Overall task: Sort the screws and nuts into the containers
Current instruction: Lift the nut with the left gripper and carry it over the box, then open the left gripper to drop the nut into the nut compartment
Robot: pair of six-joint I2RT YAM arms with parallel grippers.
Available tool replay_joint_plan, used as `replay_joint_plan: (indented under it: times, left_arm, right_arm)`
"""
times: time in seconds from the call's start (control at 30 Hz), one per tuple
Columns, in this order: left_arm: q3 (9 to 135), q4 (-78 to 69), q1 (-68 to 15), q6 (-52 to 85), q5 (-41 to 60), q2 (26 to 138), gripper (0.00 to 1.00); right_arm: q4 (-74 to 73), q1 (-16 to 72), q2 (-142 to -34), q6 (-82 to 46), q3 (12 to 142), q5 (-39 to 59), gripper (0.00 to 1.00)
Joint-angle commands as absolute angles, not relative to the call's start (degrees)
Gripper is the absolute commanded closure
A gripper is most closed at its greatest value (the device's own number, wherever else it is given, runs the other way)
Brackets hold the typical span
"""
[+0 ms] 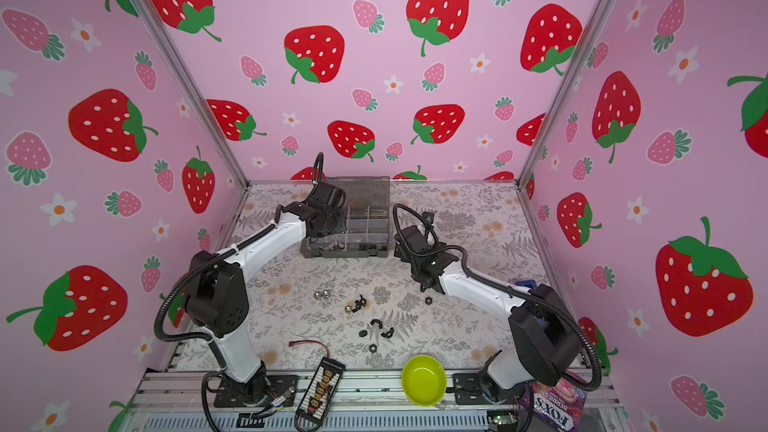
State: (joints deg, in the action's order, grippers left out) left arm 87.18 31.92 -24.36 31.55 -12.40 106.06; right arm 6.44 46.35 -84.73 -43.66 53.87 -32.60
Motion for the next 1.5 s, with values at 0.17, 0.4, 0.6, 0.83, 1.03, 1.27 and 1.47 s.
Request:
replay_joint_plan:
  times: [0.17, 0.4, 0.6, 0.83, 1.03, 1.27, 1.47]
  left_arm:
    - [95.28, 33.56, -21.32, 29.05, -12.04, 114.29, 0.76]
    - [98.22, 33.99, -19.22, 28.48, -11.36, 119.31, 0.76]
    - [99.66, 33.75, -18.32, 27.91, -10.55, 122.17, 0.76]
    - [101.43, 34.00, -18.04, 27.20, -9.89, 124.77, 0.74]
    - [101.55, 34.06, -18.05, 26.89, -9.86, 125.21, 0.63]
    - [100.00, 33.41, -18.28, 27.42, -9.49, 122.54, 0.61]
    - [98.21, 33.40, -18.85, 27.20, -9.75, 117.01, 0.60]
  right_arm:
    - [6.86, 46.21, -83.56, -44.69, 54.09, -33.71, 0.00]
    - [6.97, 46.19, -84.29, -44.45, 54.81, -33.19, 0.00]
    - [7.02, 46.18, -84.73, -44.54, 54.91, -32.85, 0.00]
    - [7.11, 46.14, -84.96, -44.56, 54.91, -32.64, 0.00]
    - [7.26, 46.18, -84.95, -44.64, 54.76, -32.62, 0.00]
    - [7.38, 46.16, -84.67, -44.56, 54.51, -32.86, 0.00]
    - [7.40, 46.21, -84.21, -44.49, 54.23, -33.20, 0.00]
